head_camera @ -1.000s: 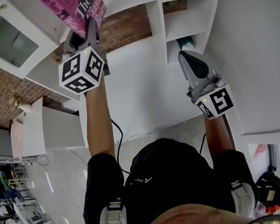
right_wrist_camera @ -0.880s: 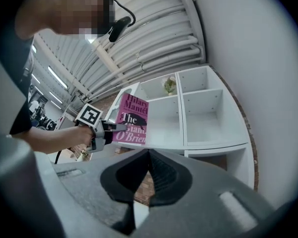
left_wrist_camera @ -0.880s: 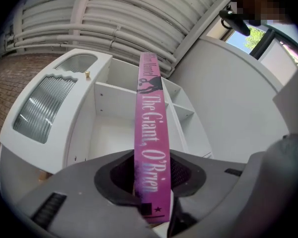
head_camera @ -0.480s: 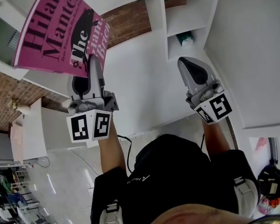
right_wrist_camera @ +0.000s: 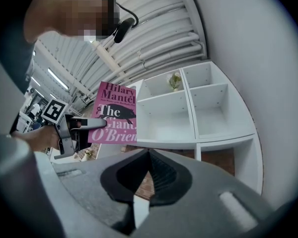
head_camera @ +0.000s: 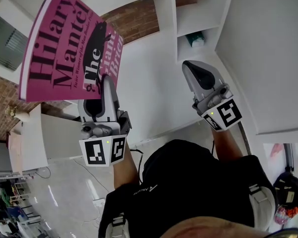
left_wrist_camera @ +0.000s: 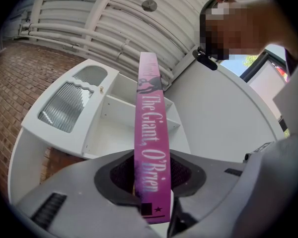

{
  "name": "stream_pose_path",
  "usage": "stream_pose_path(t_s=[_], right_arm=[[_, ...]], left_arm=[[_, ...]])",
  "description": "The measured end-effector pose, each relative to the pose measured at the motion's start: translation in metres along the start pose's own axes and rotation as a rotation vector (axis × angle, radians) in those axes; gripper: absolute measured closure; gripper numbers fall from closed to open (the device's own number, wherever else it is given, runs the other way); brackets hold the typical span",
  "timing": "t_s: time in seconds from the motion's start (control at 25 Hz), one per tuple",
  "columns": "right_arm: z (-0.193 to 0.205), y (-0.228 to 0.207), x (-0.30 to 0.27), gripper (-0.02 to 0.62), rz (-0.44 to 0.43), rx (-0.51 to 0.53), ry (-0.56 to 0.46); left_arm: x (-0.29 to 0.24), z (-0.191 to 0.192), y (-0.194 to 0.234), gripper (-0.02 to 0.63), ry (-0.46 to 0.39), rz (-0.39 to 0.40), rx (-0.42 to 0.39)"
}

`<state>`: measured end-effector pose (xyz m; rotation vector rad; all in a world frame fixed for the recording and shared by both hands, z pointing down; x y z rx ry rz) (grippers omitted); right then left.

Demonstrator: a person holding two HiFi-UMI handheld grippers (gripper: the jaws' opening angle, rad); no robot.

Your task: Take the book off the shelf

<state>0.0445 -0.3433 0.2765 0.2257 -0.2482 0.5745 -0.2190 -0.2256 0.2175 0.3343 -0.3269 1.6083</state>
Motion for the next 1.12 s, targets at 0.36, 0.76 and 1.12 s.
stream_pose_path(t_s=[0.36,0.76,1.12], right_arm=[[0.006,0.035,0.034,0.595,0.002,0.026,-0.032],[0.007,0.032,0.027,0.595,0.011,0.010,-0.026],[0.006,0.041,0.034,0.595,0.022,0.014,-0.040]], left_arm=[[0.052,0.003,-0.009,0.476,-0.035,-0.009,-0.030],[0.042,0.003,-0.005,0.476,-0.022,0.004,-0.016],[0.052,0.001,-0.006,0.476,-0.029,0.014,-0.019]])
Point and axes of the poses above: the fingertips, and each gripper's own axes: x backward along the fingers, y to its left, z out of its underside, the point moved 10 cm from there along x, backward along the fingers, and after that the axes turned 1 degree about -y, right-handed, at the moved point
